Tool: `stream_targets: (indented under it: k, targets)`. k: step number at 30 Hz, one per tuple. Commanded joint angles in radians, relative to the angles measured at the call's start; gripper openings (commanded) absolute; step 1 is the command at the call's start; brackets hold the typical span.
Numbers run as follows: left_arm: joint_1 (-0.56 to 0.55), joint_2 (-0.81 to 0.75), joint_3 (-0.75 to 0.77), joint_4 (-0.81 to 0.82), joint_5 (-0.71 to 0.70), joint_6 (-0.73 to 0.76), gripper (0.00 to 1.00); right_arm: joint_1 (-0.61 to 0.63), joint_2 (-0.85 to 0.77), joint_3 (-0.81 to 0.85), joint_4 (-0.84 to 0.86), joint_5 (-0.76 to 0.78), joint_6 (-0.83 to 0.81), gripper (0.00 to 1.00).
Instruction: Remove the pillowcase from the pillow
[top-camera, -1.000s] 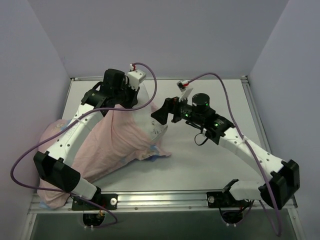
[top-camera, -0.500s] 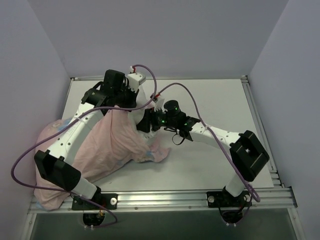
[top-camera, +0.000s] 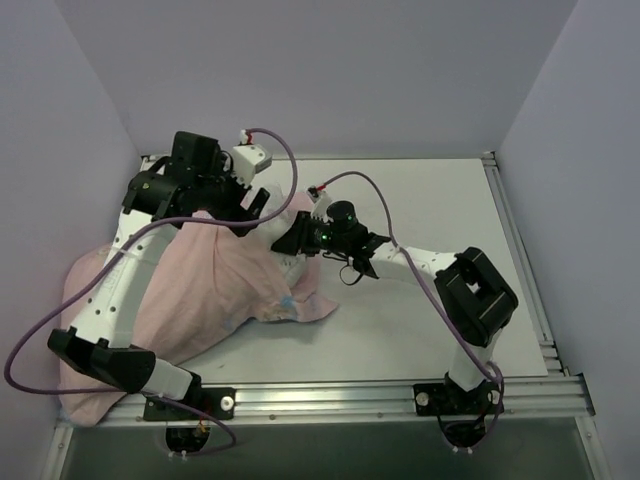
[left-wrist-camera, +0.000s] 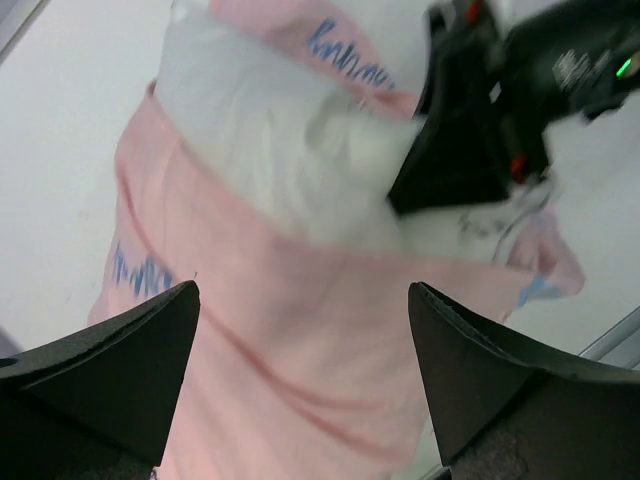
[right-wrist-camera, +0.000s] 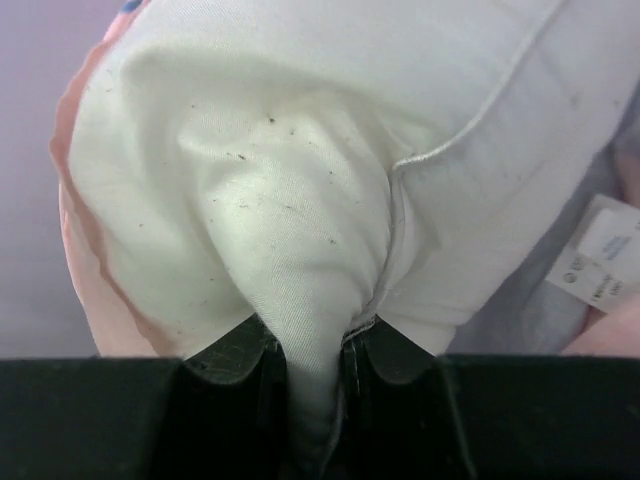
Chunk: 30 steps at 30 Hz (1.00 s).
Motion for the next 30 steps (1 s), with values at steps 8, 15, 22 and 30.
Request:
stream_targets:
  k: [8,15,22,30]
  targets:
    - [0.201,-0.279,-0.471,-0.176,-0.199,0.108,0.97,-0.108,-0.156,-0.040,0.080,0.204,0.120,0.00]
    - [0.230,-0.245,-0.524,-0.044,-0.302,0.089,0.02,-0.190,-0.263,-0.121,-0.056,0.210,0.059,0.00]
    - [0.361,-0.300,-0.634,0.028,-0.427,0.189,0.02,-0.402,-0.450,-0.207,-0.193,0.161,-0.012,0.00]
    - [0.622,-0.311,-0.726,0.169,-0.443,0.339,0.02,-0.600,-0.539,-0.220,-0.314,0.060,-0.090,0.00]
